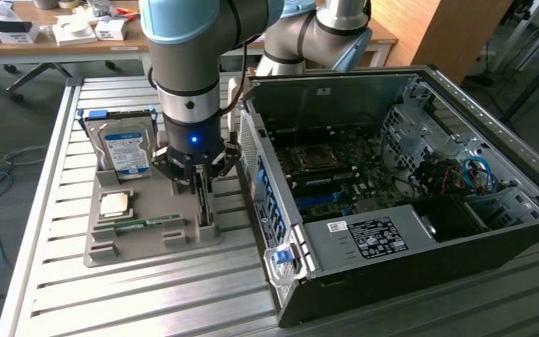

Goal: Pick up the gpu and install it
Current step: 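Pick up the gpu and move the gpu toward the slot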

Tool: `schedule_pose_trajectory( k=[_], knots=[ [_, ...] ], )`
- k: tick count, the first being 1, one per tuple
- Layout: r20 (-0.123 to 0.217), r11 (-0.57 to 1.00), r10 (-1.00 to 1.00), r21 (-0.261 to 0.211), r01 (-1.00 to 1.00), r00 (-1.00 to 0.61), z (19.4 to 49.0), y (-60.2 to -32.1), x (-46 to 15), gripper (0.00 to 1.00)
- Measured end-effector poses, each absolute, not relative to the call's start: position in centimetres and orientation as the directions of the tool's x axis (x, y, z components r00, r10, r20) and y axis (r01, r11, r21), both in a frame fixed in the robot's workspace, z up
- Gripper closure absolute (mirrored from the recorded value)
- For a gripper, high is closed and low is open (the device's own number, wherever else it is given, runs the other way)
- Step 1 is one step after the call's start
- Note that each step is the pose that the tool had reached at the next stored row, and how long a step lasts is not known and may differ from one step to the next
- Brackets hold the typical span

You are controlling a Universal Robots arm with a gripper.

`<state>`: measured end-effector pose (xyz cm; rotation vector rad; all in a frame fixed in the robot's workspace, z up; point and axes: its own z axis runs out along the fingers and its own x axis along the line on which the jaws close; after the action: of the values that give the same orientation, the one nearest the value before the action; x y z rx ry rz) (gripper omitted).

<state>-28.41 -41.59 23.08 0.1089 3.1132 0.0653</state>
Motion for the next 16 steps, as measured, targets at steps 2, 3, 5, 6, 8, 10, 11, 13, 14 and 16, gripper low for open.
schedule_pose_trajectory(
  k=[2, 3, 5, 6, 8, 10, 11, 13, 14, 16],
  knots=[
    [-0.024, 0.997, 0.070, 0.043, 0.069, -0.997, 23.08, -41.59, -28.41, 0.65],
    [-0.024, 0.997, 0.070, 0.043, 0.069, -0.997, 23.07, -41.59, -28.41, 0.65],
    [-0.024, 0.997, 0.070, 0.043, 0.069, -0.997, 23.08, -41.59, -28.41, 0.65],
    [-0.024, 0.997, 0.070, 0.043, 0.069, -0.997, 23.08, -41.59, -28.41, 0.67],
    [-0.024, 0.997, 0.070, 0.043, 0.069, -0.997, 23.08, -41.59, -28.42, 0.73],
    [-0.024, 0.997, 0.070, 0.043, 0.069, -0.997, 23.08, -41.59, -28.41, 0.74],
    [-0.024, 0.997, 0.070, 0.043, 0.069, -0.997, 23.08, -41.59, -28.41, 0.74],
    [-0.024, 0.997, 0.070, 0.043, 0.069, -0.997, 23.08, -41.59, -28.41, 0.74],
    [-0.024, 0.997, 0.070, 0.043, 0.069, -0.997, 23.08, -41.59, -28.42, 0.74],
    [-0.024, 0.997, 0.070, 0.043, 0.069, -0.997, 23.08, -41.59, -28.41, 0.74]
  ],
)
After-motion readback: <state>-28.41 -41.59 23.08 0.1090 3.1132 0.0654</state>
